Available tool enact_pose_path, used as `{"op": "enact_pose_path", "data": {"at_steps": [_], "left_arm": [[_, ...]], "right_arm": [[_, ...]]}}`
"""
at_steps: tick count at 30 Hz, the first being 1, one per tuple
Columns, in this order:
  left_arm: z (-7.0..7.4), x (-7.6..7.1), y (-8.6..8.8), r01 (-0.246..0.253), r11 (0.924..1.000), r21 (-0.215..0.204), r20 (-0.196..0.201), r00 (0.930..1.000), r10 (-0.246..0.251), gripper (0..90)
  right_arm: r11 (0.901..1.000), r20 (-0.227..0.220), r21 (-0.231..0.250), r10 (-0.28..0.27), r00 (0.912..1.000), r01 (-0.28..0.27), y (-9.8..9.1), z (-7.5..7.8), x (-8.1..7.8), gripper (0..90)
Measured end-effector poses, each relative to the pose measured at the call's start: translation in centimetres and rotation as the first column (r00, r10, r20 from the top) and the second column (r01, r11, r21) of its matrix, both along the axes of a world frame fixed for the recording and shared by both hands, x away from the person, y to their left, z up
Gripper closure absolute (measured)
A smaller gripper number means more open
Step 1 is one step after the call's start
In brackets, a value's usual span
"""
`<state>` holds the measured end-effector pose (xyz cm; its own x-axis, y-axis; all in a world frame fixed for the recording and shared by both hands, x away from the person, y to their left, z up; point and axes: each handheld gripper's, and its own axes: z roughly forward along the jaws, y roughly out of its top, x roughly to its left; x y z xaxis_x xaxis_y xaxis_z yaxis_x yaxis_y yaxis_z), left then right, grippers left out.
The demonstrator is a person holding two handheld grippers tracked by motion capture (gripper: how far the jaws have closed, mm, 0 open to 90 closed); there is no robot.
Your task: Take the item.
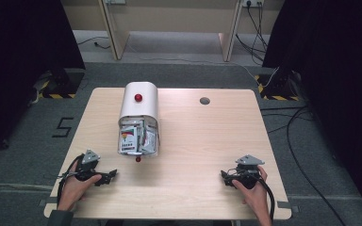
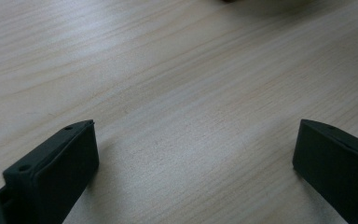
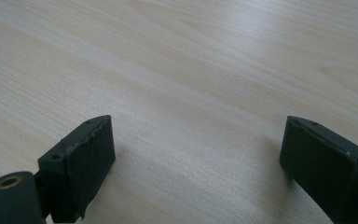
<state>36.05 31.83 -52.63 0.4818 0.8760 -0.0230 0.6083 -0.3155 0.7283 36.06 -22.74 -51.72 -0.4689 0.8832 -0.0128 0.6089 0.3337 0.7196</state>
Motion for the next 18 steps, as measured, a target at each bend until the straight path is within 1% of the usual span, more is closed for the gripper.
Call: {"op": "enact_pose_path", "data": {"at_steps": [12,13,14,15,16,17,18], "left_arm": [[0.02,-0.05,-0.02,0.0,1.0,0.001,0.004,1.0,0.0,0.8],[0.04,-0.1,-0.03,-0.004,1.0,0.001,0.008,1.0,0.004,2.9],[0.1,-0.22,-0.04,-0.015,0.9998,-0.011,0.02,0.9997,0.016,5.8],[0.18,-0.32,-0.04,-0.023,0.9996,-0.018,0.025,0.9994,0.023,9.6],[0.29,-0.41,-0.04,-0.025,0.9995,-0.017,0.028,0.9993,0.026,15.7],[0.4,-0.5,-0.05,-0.028,0.9996,-0.007,0.028,0.9992,0.028,17.6],[0.5,-0.59,-0.06,-0.032,0.9995,-0.009,0.031,0.999,0.032,13.9]], "right_arm": [[1.0,-0.001,0.0,0.002,1.0,-0.002,-0.01,0.0,0.01,10.8],[1.0,-0.001,0.001,0.003,1.0,-0.003,-0.01,0.0,0.02,10.7],[1.0,-0.002,0.001,0.002,1.0,-0.002,-0.01,0.01,0.02,10.7],[1.0,-0.002,0.001,0.003,1.0,-0.003,-0.02,0.0,0.03,10.7],[1.0,-0.002,0.001,0.003,1.0,-0.003,-0.02,0.01,0.03,10.7],[1.0,-0.001,0.001,0.002,1.0,-0.002,-0.01,0.0,0.03,10.7],[1.0,-0.003,0.001,0.003,1.0,-0.003,-0.01,0.01,0.03,10.7]]}}
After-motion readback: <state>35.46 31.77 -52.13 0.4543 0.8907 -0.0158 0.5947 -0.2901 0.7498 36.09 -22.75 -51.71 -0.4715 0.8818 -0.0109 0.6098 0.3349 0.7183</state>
